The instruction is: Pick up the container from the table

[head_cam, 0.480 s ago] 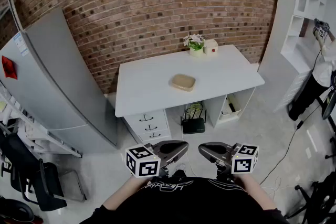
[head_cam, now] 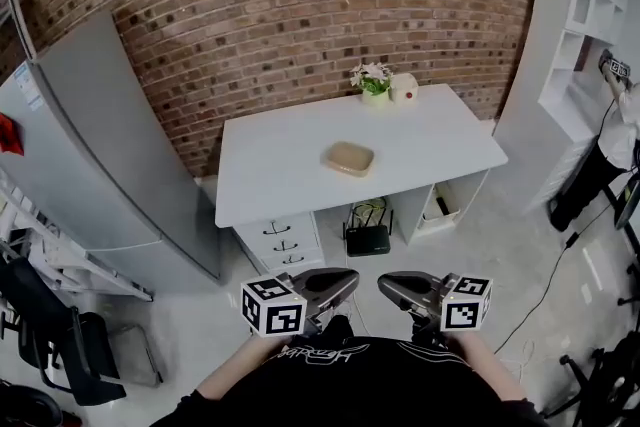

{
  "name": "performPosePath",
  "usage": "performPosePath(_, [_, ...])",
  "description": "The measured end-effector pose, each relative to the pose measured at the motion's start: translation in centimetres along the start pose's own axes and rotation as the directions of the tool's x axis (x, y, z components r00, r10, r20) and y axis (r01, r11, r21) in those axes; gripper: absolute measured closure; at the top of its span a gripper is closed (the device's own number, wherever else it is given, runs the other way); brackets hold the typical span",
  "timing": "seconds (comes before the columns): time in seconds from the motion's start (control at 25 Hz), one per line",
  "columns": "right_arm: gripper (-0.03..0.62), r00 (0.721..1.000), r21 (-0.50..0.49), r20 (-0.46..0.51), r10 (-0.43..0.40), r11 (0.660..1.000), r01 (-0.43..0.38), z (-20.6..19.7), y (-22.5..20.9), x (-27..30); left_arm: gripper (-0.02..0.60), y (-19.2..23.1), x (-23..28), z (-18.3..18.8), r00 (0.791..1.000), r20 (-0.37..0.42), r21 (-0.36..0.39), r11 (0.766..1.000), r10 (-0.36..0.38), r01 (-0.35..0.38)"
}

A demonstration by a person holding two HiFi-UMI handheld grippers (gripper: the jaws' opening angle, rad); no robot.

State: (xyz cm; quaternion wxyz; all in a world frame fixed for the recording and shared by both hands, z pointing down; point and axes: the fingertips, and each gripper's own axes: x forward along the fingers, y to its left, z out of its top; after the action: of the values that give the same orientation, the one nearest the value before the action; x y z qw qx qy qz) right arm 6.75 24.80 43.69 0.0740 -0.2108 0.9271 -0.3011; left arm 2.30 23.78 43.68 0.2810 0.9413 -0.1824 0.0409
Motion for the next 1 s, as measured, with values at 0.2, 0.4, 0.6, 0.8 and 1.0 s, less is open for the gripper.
performPosePath(0.2, [0.589, 1.000, 0.057, 0.018, -0.015, 0.998, 0.014, 1.1, -2.7, 1.1, 0.577, 3.2, 1.0, 1.4, 1.000, -0.002, -0.034, 0.999, 0.008, -0.008])
performPosePath(0.4, [0.589, 0.999, 0.096, 0.039, -0.035, 0.995, 0.031, 3.2, -6.4, 2.9, 0.577, 7.1, 2.4, 2.8, 0.999, -0.034, -0.068, 0.998, 0.006, -0.008])
performPosePath(0.6, [0.589, 0.998, 0.120, 0.051, -0.039, 0.992, 0.033, 5.9, -10.2, 5.8, 0.577, 12.1, 3.4, 5.8, 0.999, -0.036, -0.098, 0.995, 0.018, -0.022])
performPosePath(0.8, [0.589, 0.996, 0.131, 0.065, -0.060, 0.990, 0.051, 8.9, -13.9, 8.6, 0.577, 16.9, 4.4, 8.4, 0.999, -0.039, -0.138, 0.990, 0.019, -0.024])
performPosePath(1.0, [0.589, 0.995, 0.155, 0.071, -0.076, 0.986, 0.064, 11.0, -17.4, 11.3, 0.577, 21.1, 5.2, 10.7, 0.999, -0.043, -0.156, 0.988, 0.008, -0.015])
